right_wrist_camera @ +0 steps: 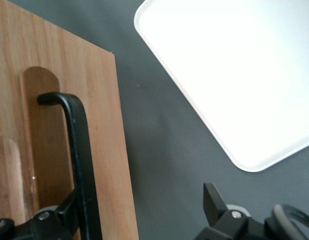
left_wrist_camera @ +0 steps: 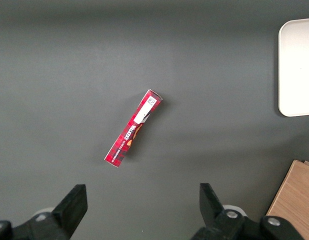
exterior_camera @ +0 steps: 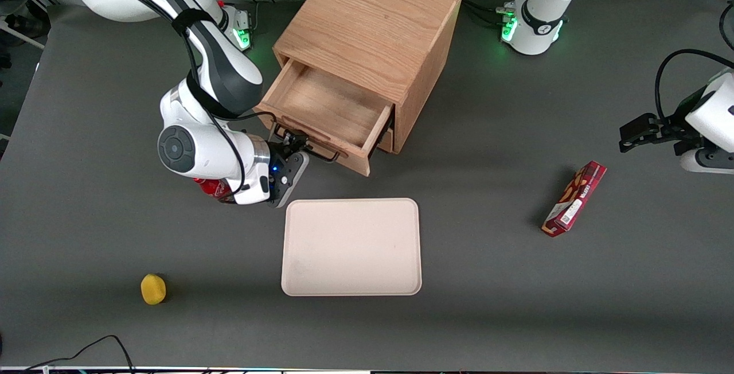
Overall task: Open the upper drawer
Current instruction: 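Pull the handle outward with the right gripper, sliding the drawer open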
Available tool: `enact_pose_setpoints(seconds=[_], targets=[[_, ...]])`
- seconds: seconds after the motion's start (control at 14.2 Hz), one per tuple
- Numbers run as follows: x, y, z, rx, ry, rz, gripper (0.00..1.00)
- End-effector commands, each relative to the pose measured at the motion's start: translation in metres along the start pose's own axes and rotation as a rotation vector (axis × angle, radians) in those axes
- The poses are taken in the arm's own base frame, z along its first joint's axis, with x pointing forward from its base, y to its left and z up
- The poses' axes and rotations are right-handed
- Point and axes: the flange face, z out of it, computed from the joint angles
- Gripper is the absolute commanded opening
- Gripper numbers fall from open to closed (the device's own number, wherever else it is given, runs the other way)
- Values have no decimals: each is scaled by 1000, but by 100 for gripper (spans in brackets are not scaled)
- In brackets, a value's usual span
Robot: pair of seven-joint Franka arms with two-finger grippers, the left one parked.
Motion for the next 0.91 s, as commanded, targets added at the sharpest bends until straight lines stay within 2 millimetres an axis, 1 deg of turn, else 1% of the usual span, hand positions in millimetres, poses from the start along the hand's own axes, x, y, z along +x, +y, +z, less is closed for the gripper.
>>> enact_pose_setpoints(seconds=[0.0,0.07,0.21,0.28,0.35,0.56,0.7,0.77,0.84], targets=[[4,21,-12,-11,-10,-37,100],[5,29,-16,-10,-9,-30,100],[8,39,-21,-7,-4,-24,100],[7,49,-25,-22,-4,-18,100],[7,54,-25,-40,-13,-23,100],[8,59,-30,-51,-13,-49,100],[5,71,-37,-53,-13,-59,100],[6,73,-39,-53,-14,-73,100],[4,80,-44,-60,-11,-77,100]])
